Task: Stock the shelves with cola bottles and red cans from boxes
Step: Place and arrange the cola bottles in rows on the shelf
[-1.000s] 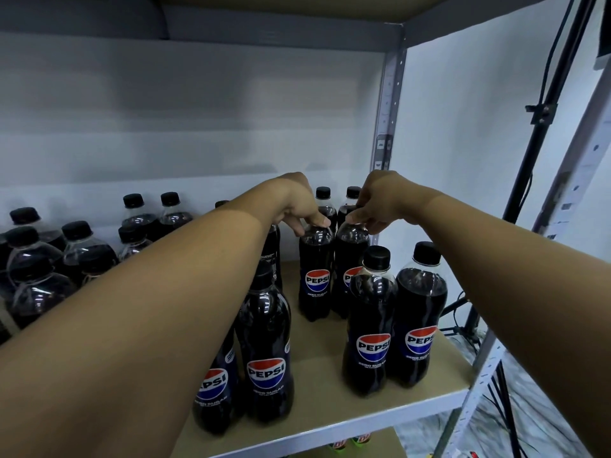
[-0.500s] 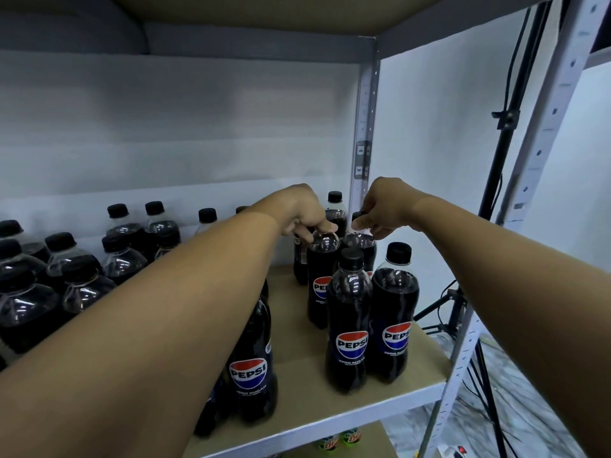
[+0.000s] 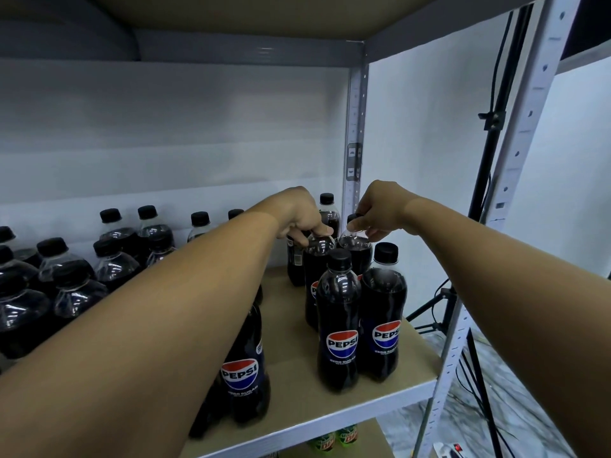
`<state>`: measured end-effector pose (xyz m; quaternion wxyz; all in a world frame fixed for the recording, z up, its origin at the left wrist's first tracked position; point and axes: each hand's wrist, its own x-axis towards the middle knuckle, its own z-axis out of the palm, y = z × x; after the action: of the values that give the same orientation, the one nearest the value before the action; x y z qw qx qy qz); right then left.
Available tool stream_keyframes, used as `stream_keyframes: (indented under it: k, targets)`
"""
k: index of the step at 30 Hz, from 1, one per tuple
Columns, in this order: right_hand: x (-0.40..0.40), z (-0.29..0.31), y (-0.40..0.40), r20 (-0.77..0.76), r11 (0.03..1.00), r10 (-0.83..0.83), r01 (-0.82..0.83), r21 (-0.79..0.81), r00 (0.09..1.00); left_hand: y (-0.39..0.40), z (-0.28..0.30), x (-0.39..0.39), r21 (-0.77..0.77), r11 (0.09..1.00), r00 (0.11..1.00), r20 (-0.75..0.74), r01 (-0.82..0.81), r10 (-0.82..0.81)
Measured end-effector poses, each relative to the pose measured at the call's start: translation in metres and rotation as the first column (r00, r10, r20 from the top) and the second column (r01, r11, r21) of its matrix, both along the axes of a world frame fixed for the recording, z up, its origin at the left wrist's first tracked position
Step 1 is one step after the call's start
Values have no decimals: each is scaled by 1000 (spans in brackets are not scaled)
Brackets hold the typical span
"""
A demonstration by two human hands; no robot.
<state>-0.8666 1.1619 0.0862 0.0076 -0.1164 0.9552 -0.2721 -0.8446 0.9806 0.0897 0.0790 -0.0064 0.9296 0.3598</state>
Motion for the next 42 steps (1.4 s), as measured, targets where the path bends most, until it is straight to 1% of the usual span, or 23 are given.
stream_keyframes:
  k: [7,13,20,23,25,27,29,32,34,37,40,42]
  targets:
    - [-2,-5,1,-11,1000,-8,7,-16,1000,-2,-2,-1,-11,1000,999,-42,9,-10]
    - [0,-7,2,16,993,-55,56,-101,998,-4,-3,-2,-74,997,996,-77,29,-35]
    - [8,-1,-1,41,991,-39,43,-123,998,-8,0,-1,-44,998,997,-66,35,-38]
    - [9,2,-4,40,997,-28,30,-71,999,-12,3,-1,-15,999,998,-45,51,-52]
    - [9,6,-7,2,999,-32,32,-3,999,-18,8,-2,36,998,997,-54,57,-55]
    - [4,11,-8,-51,999,-36,38,30,998,-27,16,-6,55,997,996,-79,52,-47]
    - [-5,17,-10,-76,999,-45,47,21,996,-38,25,-16,17,1000,988,-155,15,-12]
    - [-22,25,-17,-66,997,-66,69,45,996,-51,34,-39,-83,995,968,-250,-57,35]
    - [-38,28,-23,-83,993,-58,66,100,995,-55,36,-54,-159,984,965,-262,-74,30]
    - [-61,29,-33,-107,979,-7,28,201,994,-53,37,-74,-315,948,967,-253,-53,-30]
    - [-82,28,-35,-112,973,13,13,231,994,-48,36,-92,-458,888,963,-254,-39,-88]
    - [-95,24,-34,-111,979,14,9,205,994,-47,34,-101,-523,851,965,-241,-39,-104]
